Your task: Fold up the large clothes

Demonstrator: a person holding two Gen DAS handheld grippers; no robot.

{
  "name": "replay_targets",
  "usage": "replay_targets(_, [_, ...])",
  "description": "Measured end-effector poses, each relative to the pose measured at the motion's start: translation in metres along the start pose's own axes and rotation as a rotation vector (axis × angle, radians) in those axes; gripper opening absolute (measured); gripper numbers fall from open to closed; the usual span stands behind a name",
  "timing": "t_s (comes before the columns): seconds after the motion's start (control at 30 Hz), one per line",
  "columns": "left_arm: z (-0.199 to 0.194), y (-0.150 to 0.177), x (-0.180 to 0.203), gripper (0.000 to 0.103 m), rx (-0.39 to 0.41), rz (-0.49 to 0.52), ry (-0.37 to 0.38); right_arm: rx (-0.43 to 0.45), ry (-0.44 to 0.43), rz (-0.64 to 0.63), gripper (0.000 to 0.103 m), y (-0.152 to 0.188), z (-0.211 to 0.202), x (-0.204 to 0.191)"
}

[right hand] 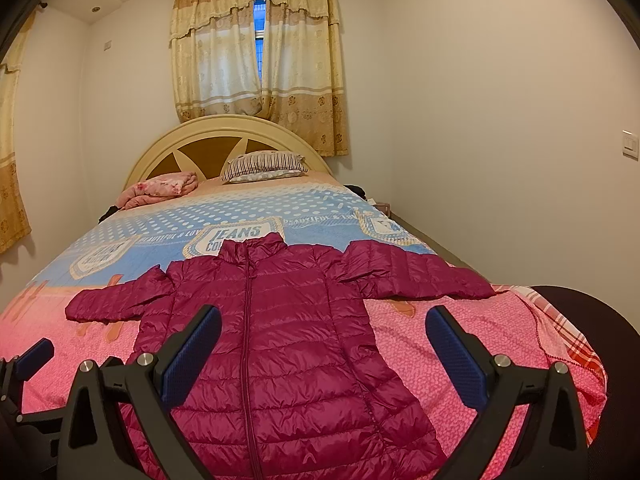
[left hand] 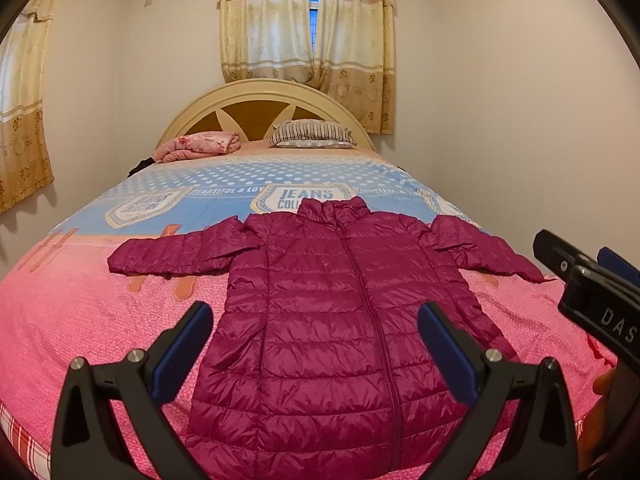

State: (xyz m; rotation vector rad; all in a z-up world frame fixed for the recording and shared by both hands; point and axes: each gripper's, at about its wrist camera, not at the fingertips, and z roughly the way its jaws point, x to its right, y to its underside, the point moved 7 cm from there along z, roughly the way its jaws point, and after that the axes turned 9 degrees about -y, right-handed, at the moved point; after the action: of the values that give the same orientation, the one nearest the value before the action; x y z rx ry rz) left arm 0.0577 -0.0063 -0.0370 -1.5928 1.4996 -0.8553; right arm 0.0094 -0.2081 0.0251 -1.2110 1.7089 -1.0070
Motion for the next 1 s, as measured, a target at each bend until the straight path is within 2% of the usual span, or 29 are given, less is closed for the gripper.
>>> replay_targets(1.0, [-0.0011,0.0012,0.0003,0.103,-0.007,-0.002,0.005,-0.021,-0.01,0.003,0.102,0.0076,0.0029,-0.0042])
